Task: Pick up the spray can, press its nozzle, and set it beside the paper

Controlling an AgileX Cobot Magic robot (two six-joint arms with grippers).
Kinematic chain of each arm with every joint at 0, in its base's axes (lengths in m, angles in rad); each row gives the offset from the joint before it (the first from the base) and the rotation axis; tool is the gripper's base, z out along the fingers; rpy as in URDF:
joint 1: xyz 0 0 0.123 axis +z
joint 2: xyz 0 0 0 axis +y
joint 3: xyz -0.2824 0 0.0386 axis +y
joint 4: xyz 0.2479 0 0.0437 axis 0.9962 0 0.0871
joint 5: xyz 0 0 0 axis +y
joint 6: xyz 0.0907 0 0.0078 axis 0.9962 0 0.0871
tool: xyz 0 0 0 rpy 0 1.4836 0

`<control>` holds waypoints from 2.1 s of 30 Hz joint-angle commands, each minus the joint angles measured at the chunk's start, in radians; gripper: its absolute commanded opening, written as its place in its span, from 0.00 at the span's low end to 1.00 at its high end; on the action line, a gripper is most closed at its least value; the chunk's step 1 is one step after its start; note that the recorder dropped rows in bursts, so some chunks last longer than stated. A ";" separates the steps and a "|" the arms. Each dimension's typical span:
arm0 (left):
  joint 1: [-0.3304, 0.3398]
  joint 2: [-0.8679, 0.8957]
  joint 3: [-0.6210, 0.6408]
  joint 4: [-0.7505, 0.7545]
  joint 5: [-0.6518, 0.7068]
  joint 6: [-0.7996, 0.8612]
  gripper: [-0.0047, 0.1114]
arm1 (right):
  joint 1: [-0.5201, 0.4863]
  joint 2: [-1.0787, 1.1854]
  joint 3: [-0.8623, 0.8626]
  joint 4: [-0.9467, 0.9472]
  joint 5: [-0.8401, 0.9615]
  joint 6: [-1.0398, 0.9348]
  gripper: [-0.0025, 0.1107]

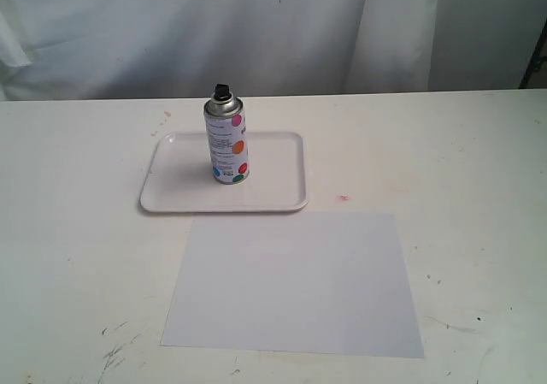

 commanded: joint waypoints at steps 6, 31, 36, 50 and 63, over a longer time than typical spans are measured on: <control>0.001 -0.104 0.072 -0.130 -0.032 -0.008 0.04 | 0.002 -0.001 0.097 0.000 0.024 0.154 0.02; 0.001 -0.102 0.072 -0.201 -0.003 -0.010 0.04 | 0.002 -0.001 0.097 0.000 0.023 0.186 0.02; 0.001 -0.102 0.072 -0.201 -0.003 -0.010 0.04 | 0.002 -0.001 0.097 0.000 0.023 0.186 0.02; 0.001 -0.102 0.172 -0.459 -0.024 0.398 0.04 | 0.002 -0.001 0.097 0.000 0.023 0.186 0.02; 0.117 -0.160 0.293 -0.695 -0.157 0.656 0.04 | 0.002 -0.001 0.097 0.000 0.023 0.186 0.02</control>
